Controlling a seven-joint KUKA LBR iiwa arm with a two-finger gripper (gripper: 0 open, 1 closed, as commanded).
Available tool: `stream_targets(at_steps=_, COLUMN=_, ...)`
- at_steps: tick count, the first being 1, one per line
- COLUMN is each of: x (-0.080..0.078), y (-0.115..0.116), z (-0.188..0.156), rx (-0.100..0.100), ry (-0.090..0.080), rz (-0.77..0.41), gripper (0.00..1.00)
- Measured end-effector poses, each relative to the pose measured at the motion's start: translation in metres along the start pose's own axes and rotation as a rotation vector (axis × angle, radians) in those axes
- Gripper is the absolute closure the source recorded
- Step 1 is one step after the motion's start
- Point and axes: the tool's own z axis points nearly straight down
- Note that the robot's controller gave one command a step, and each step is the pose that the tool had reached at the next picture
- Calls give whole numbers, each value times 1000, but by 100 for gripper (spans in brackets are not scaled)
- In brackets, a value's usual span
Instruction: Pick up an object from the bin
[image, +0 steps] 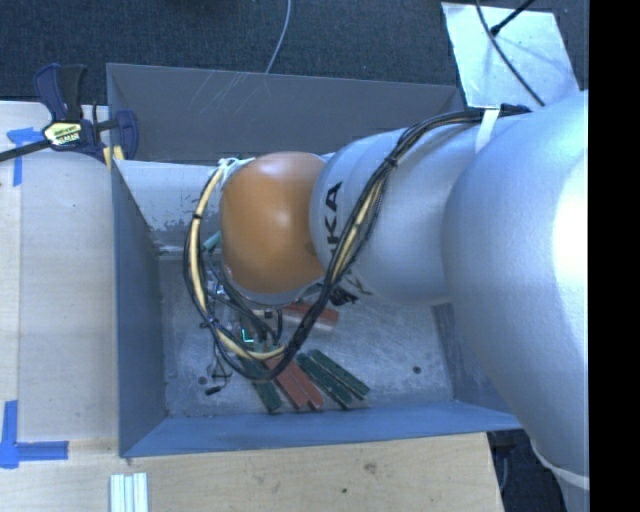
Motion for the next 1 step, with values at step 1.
stream_targets(at_steps=1, x=-2, y=-1, z=-4, rx=-2, ry=-7, rz=3, gripper=0)
